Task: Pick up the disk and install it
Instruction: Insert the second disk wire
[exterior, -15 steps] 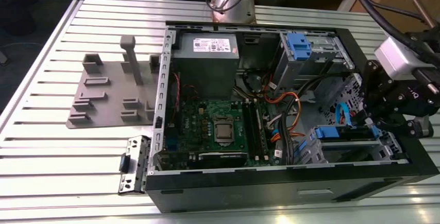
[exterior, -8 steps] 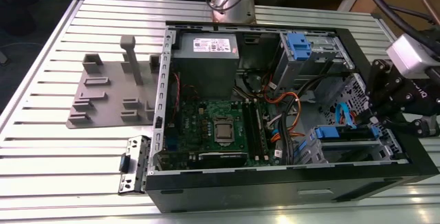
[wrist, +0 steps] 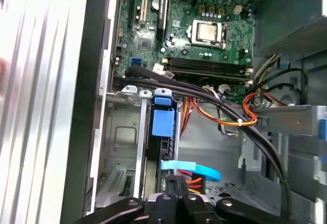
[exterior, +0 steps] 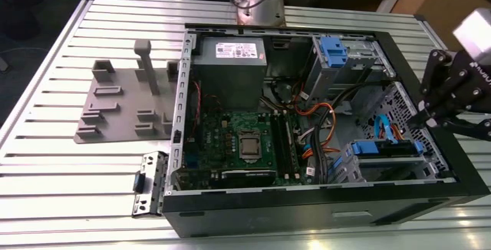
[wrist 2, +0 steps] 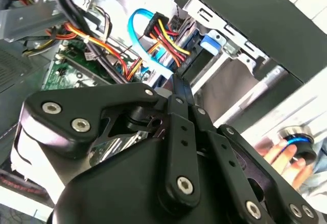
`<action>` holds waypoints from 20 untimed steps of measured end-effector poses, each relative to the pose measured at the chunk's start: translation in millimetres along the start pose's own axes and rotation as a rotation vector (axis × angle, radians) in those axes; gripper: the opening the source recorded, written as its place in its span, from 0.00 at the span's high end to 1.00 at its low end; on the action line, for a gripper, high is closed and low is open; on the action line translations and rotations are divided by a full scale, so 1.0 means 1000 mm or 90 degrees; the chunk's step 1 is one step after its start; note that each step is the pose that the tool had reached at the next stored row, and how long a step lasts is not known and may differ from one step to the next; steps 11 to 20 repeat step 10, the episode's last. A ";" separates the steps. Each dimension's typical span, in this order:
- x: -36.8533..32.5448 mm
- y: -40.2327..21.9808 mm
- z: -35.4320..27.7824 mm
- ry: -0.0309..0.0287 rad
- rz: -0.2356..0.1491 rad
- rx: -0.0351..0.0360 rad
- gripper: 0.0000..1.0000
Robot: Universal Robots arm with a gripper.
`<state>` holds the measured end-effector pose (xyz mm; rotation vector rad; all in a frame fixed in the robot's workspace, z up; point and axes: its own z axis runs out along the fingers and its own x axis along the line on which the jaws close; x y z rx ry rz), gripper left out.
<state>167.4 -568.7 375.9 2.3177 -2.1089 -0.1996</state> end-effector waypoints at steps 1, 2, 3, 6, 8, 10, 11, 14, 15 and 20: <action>-0.0004 0.0004 -0.0042 0.0002 0.000 0.0000 0.90; -0.0005 0.0005 -0.0055 0.0002 0.000 0.0000 0.90; -0.0005 0.0005 -0.0060 0.0001 0.000 0.0000 0.90; -0.0005 0.0005 -0.0060 -0.0001 0.000 0.0000 0.90; -0.0006 0.0006 -0.0062 0.0001 0.000 0.0000 0.90; -0.0006 0.0006 -0.0063 0.0001 0.000 0.0000 0.90; -0.0006 0.0006 -0.0063 0.0001 0.000 0.0000 0.90; -0.0006 0.0006 -0.0063 0.0001 0.000 0.0000 0.90; -0.0006 0.0006 -0.0063 0.0001 0.000 0.0000 0.90; -0.0006 0.0006 -0.0063 0.0001 0.000 0.0000 0.90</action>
